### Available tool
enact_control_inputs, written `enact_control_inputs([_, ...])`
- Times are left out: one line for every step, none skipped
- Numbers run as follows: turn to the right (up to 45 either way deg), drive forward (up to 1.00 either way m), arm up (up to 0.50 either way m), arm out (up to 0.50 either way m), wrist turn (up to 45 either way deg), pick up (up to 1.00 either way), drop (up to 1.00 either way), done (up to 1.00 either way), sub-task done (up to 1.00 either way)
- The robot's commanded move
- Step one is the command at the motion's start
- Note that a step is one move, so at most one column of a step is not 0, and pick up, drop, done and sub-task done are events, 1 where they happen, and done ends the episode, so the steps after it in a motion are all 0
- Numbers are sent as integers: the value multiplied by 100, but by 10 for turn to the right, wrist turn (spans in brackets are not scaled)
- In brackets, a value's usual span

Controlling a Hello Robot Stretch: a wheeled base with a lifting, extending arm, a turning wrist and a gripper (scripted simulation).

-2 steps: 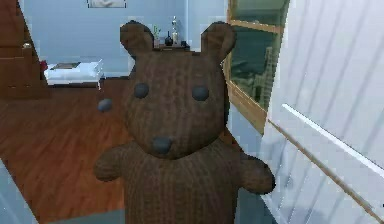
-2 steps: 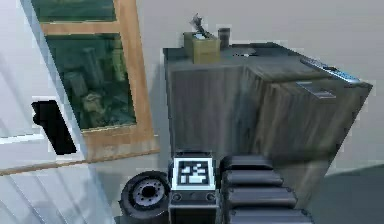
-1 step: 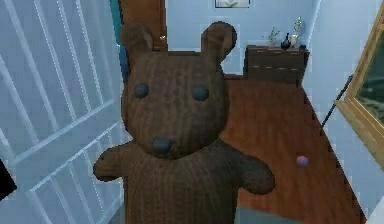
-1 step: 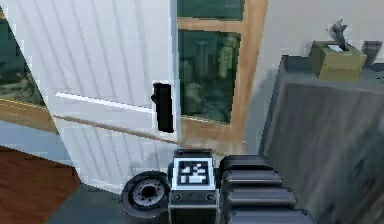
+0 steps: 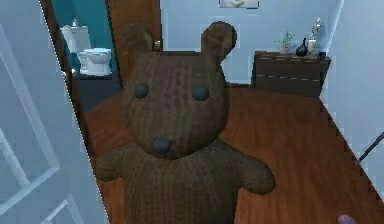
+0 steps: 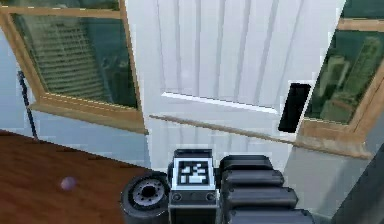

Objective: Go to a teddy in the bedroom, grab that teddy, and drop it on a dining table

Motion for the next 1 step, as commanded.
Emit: enact_control_inputs([30, 0, 0, 0, 0, 0, 0, 0, 0])
